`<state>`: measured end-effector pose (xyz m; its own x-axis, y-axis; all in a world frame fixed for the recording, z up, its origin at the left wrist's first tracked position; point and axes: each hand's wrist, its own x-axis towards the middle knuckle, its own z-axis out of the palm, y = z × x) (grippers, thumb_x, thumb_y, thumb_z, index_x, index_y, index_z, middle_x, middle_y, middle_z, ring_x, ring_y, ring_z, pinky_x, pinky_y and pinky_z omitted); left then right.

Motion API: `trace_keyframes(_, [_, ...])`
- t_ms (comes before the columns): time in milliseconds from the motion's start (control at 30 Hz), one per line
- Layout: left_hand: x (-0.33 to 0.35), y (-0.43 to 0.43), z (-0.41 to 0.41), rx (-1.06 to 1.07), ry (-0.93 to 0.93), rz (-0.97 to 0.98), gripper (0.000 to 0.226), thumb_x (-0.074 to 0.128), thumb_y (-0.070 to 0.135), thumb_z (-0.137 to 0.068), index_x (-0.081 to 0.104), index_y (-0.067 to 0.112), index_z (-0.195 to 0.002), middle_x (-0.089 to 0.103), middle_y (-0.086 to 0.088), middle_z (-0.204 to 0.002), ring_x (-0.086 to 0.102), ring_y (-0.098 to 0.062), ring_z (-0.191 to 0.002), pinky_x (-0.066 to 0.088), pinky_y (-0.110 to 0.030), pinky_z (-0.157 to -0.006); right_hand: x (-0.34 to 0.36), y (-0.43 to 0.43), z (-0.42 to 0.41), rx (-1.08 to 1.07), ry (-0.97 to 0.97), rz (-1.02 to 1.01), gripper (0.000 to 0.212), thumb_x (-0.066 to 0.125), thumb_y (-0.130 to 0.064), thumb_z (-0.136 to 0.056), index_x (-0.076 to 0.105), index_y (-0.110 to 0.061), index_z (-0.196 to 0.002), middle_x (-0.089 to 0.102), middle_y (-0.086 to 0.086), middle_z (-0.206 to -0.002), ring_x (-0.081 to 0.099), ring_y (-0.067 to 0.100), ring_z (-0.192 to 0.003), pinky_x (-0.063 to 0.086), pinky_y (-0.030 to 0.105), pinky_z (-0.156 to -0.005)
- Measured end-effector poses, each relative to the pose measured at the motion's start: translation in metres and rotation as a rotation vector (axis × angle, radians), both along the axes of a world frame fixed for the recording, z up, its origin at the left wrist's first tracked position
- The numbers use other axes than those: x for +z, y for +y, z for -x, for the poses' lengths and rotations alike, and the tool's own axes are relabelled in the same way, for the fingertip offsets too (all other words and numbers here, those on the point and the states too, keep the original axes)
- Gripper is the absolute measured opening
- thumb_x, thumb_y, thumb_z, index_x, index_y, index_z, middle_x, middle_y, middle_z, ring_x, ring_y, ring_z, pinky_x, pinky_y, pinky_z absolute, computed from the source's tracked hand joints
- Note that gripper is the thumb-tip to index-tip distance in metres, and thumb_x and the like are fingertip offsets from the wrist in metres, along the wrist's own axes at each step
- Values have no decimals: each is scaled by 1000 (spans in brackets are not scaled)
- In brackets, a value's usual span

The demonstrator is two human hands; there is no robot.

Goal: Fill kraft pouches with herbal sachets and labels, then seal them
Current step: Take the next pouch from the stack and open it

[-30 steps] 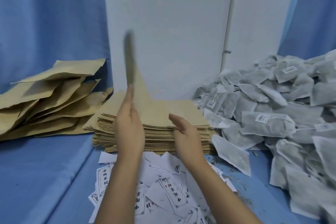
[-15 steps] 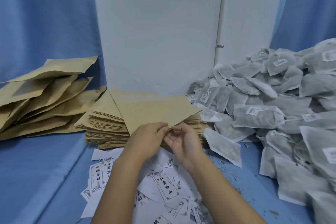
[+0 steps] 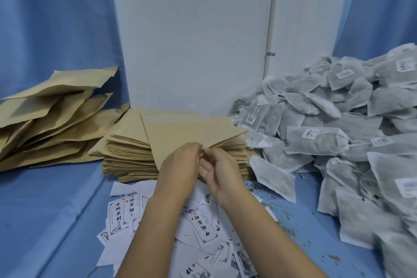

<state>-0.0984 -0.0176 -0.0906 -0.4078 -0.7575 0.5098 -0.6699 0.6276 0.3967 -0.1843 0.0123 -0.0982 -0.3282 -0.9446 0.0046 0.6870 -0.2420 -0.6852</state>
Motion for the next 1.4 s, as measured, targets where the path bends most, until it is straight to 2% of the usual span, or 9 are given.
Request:
trace_keyframes(133, [1,4,5,20,34,25,27,36,22,-100,61,19,-111,63,0,-109,59,-22,-96,45,-34,-76,1,-2,3,-14,-46,-1,20,44,7,-92,56,-2,-78,63,11,-72,65,16,-63,57,24,-59])
trace_keyframes(300, [-6,9,14,40,-85,60,22,40,17,-94,55,24,-110,64,3,-101,59,-23,-89,42,-33,-70,-2,-4,10,-172,48,-134,28,43,14,-85,44,-9,-68,34,4,-57,33,11,-44,43,17,-40])
trace_keyframes(667, [-11,10,19,237,31,95,23,36,15,-99,52,17,-116,65,-5,-102,59,-30,-92,28,-30,-66,-6,-1,6,-243,232,-205,36,43,14,-83,44,-10,-55,43,-5,-40,39,5,-33,38,15,-38])
trace_keyframes(800, [-7,14,18,194,10,94,27,44,15,-93,50,22,-118,60,2,-117,60,-25,-99,42,-34,-75,-2,1,10,-165,112,-195,21,49,8,-86,59,-4,-71,57,2,-50,52,7,-39,44,17,-40])
trace_keyframes(967, [-7,8,3,207,-46,210,55,48,-4,-82,50,22,-130,37,7,-150,51,-20,-120,35,-29,-93,-8,-1,30,-204,-58,-293,21,50,-10,-97,58,-4,-114,67,18,-103,67,26,-78,56,34,-64])
trace_keyframes(1133, [-6,3,-14,347,70,44,56,44,-6,-86,42,14,-139,35,-2,-151,46,-25,-126,38,-35,-95,-9,4,50,-328,-162,-318,13,52,-11,-97,58,-7,-108,65,20,-116,65,31,-103,54,35,-74])
trace_keyframes(1233, [-8,8,-2,361,39,34,50,41,-3,-90,40,10,-138,41,-6,-147,50,-28,-121,40,-34,-91,-8,1,38,-304,12,-263,17,52,-6,-94,57,-7,-110,66,11,-104,65,22,-97,55,27,-63])
trace_keyframes(1333, [-6,10,6,360,134,9,47,36,-1,-93,39,7,-139,52,-11,-135,53,-31,-116,41,-36,-87,-3,3,27,-272,522,-129,17,63,3,-83,60,-10,-94,67,1,-90,65,12,-84,51,21,-71])
trace_keyframes(1400, [-4,12,10,280,346,-51,45,37,2,-96,40,7,-141,56,-14,-130,53,-32,-116,40,-35,-89,1,4,20,-237,768,32,30,63,6,-80,59,-13,-103,69,0,-94,65,11,-89,50,20,-78])
